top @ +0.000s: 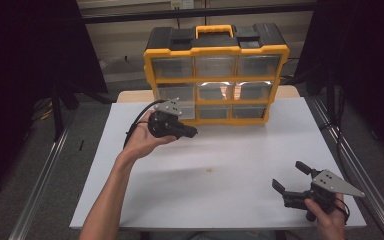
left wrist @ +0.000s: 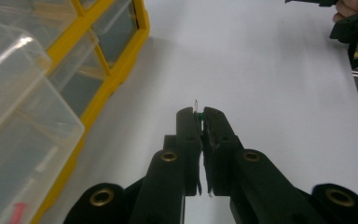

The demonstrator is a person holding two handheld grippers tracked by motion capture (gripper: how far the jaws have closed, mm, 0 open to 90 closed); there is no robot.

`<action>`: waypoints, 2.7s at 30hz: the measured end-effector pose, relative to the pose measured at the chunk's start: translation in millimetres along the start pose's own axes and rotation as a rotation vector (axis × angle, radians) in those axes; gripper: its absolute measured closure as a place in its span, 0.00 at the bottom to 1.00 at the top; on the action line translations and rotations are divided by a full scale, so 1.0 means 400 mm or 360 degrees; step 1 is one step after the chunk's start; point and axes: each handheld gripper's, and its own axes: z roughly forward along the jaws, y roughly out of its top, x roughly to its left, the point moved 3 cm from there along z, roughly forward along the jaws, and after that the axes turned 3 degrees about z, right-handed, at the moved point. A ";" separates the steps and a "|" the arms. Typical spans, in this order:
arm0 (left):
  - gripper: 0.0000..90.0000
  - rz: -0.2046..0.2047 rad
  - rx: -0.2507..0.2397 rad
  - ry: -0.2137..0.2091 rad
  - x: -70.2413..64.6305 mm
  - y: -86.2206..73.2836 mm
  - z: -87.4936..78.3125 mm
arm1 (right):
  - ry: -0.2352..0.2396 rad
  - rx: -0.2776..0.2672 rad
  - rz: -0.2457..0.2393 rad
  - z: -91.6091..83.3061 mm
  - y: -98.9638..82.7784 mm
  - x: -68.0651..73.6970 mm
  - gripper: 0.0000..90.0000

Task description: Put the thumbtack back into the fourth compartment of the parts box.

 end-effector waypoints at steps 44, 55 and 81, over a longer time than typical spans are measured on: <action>0.96 0.0024 -0.0062 0.0156 0.060 0.092 -0.142 | 0.0002 -0.0001 -0.0002 0.000 0.000 0.000 0.01; 0.95 0.0026 -0.0036 0.0228 0.094 0.110 -0.184 | -0.0001 -0.0001 -0.0004 0.000 0.000 -0.002 0.01; 0.95 -0.0077 0.0173 0.0292 0.202 0.113 -0.186 | 0.0000 -0.0002 -0.0003 0.002 0.000 -0.002 0.01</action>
